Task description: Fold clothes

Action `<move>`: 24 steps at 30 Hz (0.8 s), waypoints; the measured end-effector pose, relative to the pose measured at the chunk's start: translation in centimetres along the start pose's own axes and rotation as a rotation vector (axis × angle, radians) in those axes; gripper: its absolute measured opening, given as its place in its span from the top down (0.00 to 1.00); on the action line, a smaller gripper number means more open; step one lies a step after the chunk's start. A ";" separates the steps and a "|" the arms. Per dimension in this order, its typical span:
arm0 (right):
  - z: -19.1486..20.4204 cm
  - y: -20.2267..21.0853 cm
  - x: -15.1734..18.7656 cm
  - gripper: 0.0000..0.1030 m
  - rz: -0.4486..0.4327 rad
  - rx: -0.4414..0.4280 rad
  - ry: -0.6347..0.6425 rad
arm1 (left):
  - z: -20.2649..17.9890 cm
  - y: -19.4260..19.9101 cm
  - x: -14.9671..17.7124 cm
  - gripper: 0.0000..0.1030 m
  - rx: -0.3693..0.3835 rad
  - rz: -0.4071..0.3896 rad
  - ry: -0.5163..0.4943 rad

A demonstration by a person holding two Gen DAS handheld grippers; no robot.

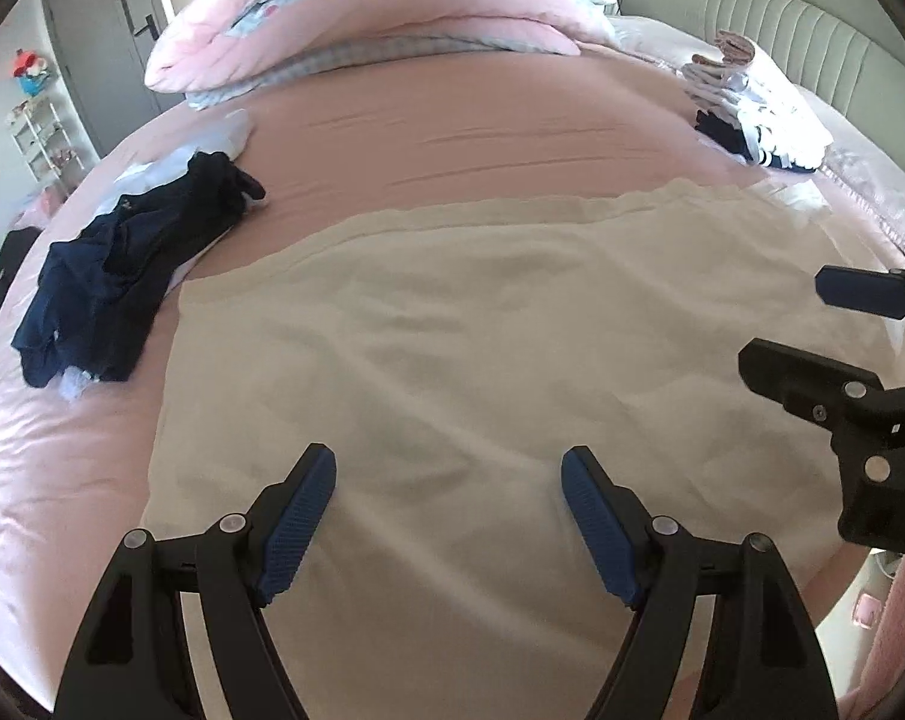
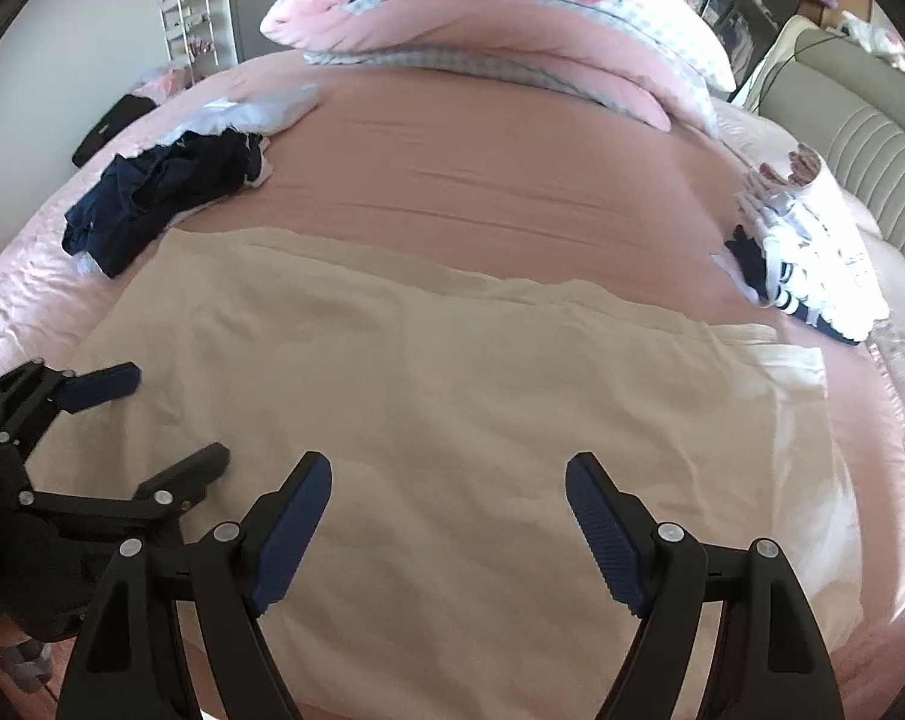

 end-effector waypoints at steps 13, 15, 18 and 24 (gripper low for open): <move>-3.7 -2.4 3.4 0.22 0.080 0.073 0.002 | 7.4 0.8 4.1 0.23 -0.060 0.046 0.148; -5.2 -2.0 3.5 0.22 0.085 0.103 -0.028 | 9.6 1.1 4.6 0.23 -0.089 0.046 0.220; -8.4 -0.9 3.6 0.22 0.077 0.145 -0.108 | 9.2 1.8 4.1 0.23 -0.062 -0.001 0.240; -7.6 -0.6 3.1 0.22 0.056 0.015 -0.119 | -0.8 3.6 2.3 0.23 0.236 -0.094 -0.031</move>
Point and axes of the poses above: each gripper's, at about its wrist camera, not at the fingertips, and y roughly against the way its jaws point, z to its left, x to its underside, the point moved 3 cm from there along -y, roughly the way its jaws point, and after that the axes turned 5 degrees about z, right-handed, at the moved point
